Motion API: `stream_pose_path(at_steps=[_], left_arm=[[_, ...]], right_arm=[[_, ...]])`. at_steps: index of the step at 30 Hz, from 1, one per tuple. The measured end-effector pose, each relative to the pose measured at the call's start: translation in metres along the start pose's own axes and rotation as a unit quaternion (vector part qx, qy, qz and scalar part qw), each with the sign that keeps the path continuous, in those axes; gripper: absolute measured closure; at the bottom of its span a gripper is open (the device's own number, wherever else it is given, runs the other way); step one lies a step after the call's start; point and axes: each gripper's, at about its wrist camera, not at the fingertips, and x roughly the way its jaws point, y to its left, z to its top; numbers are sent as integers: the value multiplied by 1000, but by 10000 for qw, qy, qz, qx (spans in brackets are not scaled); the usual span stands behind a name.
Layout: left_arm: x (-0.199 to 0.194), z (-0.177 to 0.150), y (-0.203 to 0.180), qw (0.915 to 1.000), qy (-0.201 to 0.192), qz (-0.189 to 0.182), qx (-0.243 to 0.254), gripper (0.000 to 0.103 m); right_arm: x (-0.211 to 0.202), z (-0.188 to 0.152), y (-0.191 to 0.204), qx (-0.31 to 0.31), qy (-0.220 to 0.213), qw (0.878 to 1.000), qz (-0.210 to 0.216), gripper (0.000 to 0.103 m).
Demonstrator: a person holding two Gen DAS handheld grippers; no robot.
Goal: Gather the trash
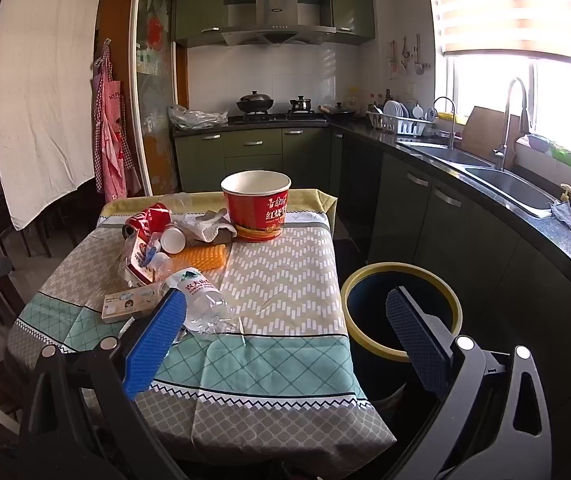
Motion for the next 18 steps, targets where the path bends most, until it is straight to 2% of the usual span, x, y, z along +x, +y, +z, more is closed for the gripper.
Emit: stream_pose_path(at_steps=[18], left_arm=[[2,-2,0,10000,30,2,11,6]], right_arm=[[2,1,-3,-6,29,10000,-8,4]])
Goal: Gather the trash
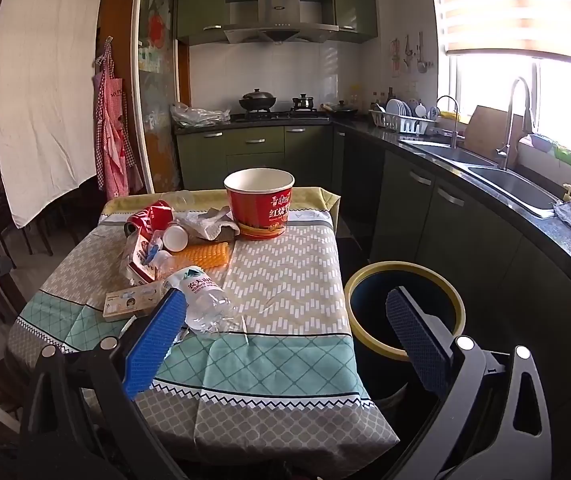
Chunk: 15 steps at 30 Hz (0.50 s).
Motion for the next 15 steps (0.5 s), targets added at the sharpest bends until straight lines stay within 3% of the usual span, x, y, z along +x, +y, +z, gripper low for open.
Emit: stream_pose_path(at_steps=[15], left_arm=[[-1,1,-2,10000,8,-15,29,6]], right_arm=[[0,-1,5,-5,9,10000,-7,4]])
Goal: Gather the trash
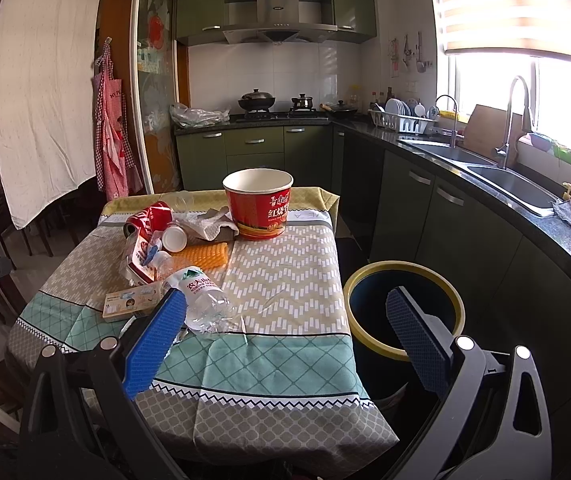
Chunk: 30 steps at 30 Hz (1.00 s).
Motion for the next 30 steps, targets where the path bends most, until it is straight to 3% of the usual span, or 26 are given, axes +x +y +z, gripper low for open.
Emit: stream_pose_path(at_steps=[30], left_arm=[[2,-4,0,10000,35,-1,18,6]], right_arm=[[7,-2,0,18,51,10000,45,4]])
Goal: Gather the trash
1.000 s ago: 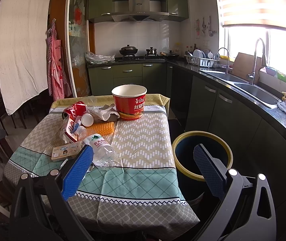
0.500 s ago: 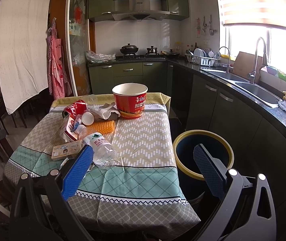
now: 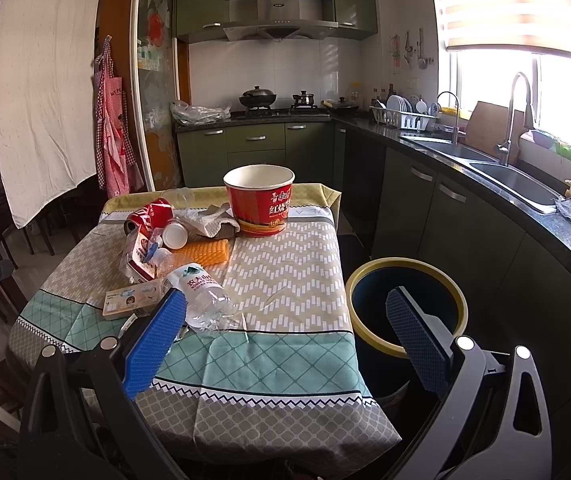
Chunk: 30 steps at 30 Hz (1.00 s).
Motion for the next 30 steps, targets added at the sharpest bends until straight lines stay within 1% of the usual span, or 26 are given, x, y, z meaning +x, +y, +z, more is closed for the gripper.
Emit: stream_pose_path(at_steps=[9,30], left_arm=[[2,-6,-1,10000,31,-2,18,6],[5,-7,-5,9999,100,-3,47,6]], right_arm=[[0,0,0,1,3,10000,4,4],[1,-1,-2,12,18,10000,3,4]])
